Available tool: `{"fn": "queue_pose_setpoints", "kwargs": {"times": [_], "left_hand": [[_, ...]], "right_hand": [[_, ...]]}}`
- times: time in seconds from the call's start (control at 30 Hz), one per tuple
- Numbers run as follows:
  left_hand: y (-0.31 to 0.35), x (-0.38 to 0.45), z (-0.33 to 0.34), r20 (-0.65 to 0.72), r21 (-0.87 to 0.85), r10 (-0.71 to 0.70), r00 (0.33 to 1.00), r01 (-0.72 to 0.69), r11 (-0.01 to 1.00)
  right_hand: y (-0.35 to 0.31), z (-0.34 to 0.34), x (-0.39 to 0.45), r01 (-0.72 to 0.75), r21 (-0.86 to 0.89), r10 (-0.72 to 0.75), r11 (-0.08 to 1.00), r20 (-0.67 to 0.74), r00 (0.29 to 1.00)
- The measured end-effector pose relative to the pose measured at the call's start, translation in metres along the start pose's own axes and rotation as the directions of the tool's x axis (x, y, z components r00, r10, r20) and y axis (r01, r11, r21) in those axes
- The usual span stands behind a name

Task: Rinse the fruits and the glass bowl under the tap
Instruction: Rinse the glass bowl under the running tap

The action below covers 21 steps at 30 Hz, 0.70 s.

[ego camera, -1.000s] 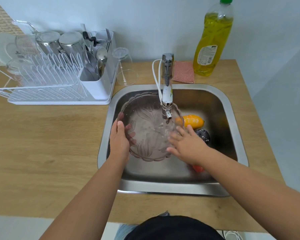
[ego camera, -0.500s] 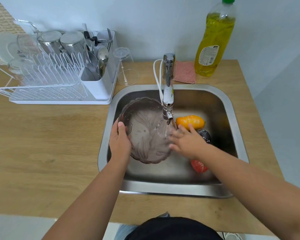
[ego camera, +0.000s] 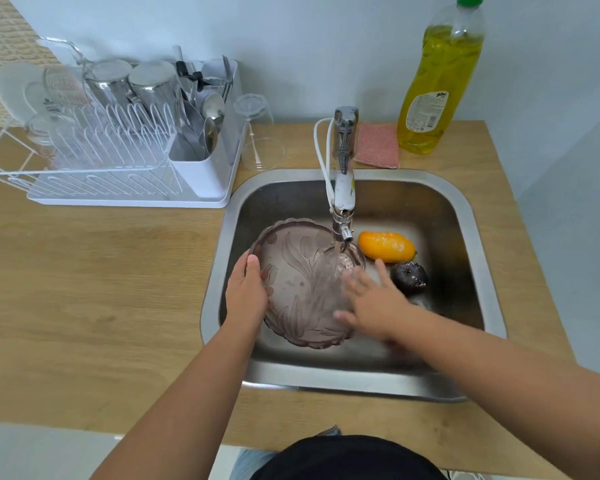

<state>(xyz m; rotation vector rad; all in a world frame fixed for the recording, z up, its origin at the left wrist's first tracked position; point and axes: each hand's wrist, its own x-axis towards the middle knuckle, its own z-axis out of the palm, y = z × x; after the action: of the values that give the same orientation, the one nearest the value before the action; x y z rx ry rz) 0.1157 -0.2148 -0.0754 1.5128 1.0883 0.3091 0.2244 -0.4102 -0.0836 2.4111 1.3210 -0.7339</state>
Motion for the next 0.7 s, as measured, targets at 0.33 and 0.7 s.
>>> {"fn": "queue_pose_setpoints", "kwargs": {"times": [0.33,0.7], "left_hand": [[0.002,0.001,-0.003,-0.016,-0.079,-0.059,0.998,0.057,0.995],[0.003,-0.006,-0.005,0.004,-0.114,-0.072,0.997,0.072,0.991]], "right_hand": [[-0.063,-0.028,0.041,0.246,0.369,-0.227,0.896,-0.094,0.969],[-0.013,-0.018,0.019,-0.038,0.241,0.051,0.970,-0.046,0.998]]}}
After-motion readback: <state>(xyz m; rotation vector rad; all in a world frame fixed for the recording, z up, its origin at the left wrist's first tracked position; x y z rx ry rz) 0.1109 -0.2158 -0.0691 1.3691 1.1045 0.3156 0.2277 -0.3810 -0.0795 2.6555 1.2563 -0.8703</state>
